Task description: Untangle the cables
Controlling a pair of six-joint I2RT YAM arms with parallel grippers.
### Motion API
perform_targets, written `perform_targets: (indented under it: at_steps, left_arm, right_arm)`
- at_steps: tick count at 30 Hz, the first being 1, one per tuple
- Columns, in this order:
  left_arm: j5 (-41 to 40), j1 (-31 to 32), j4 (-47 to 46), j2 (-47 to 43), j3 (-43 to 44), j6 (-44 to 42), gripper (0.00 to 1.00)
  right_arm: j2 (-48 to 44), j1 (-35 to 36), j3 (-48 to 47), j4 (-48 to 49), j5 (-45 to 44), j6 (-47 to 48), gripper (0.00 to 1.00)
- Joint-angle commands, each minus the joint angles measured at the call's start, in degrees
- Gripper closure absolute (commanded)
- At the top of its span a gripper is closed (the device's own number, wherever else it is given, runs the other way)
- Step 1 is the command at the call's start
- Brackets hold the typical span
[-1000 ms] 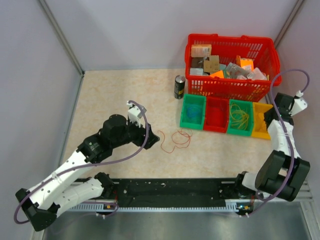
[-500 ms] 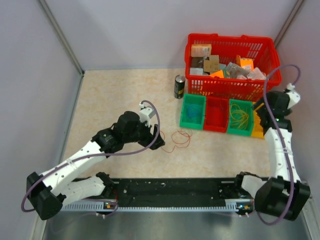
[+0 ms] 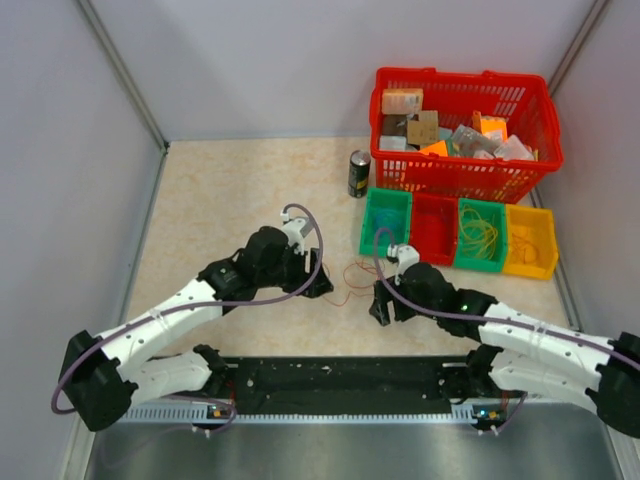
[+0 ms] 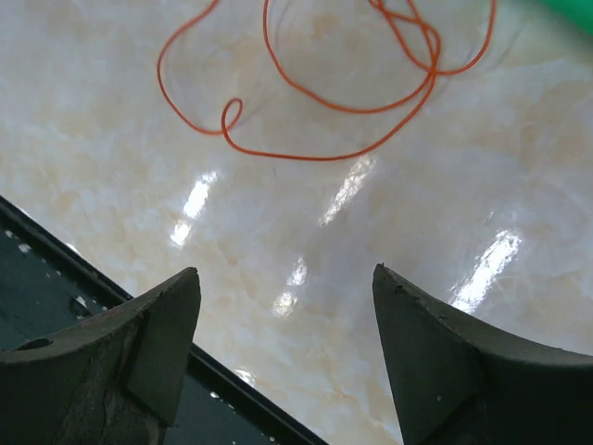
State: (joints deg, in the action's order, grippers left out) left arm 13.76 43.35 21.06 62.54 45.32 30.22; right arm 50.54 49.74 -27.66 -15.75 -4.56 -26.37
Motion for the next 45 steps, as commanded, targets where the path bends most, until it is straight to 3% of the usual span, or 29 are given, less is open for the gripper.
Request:
perform_targets:
  at_steps: [1,12,17,29,32,35,37,42,45]
  left_arm:
    - [-5.66,-0.20,-4.10,-5.93,-2.16,3.97,0.33]
    - [-10.51,-0.20,-2.78,-11.04,-3.13,4.85,0.33]
    - [-10.59,-0.20,-1.64,-11.56,-2.43,4.50,0.33]
    - [-11.83,-0.29,-0.23,-14.29,-3.13,3.44,0.32]
    - [-11.82,-0.29,-0.23,-14.38,-3.13,3.36,0.32]
    - [-13.23,-0.29,0.91,-15.34,-2.87,3.27,0.32]
    - [-17.69,-0.29,3.62,-16.92,-2.00,4.58,0.33]
    - [-33.77,-0.29,12.59,-25.25,-0.67,9.94,0.34]
    - [-41.07,-0.29,13.22,-32.64,-2.77,11.79,0.35]
  right_arm:
    - [4.99,2.82,-0.81,7.22,-0.71,2.54,0.25]
    - [28.01,2.74,-12.67,8.27,-14.51,7.38,0.16]
    - [37.15,-1.12,-17.42,11.18,-13.19,6.60,0.13]
    - [44.81,-2.10,-23.40,15.22,-9.34,14.68,0.13]
    - [47.27,-2.19,-25.51,14.70,-7.75,14.86,0.23]
    - [49.64,-1.84,-26.48,14.87,-5.12,13.45,0.41]
    - [50.09,-0.87,-26.39,15.22,-4.85,12.14,0.49]
    - [48.60,4.66,-24.37,18.29,-5.46,8.45,0.82]
    - [45.18,5.72,-22.45,18.73,-4.67,4.77,1.00]
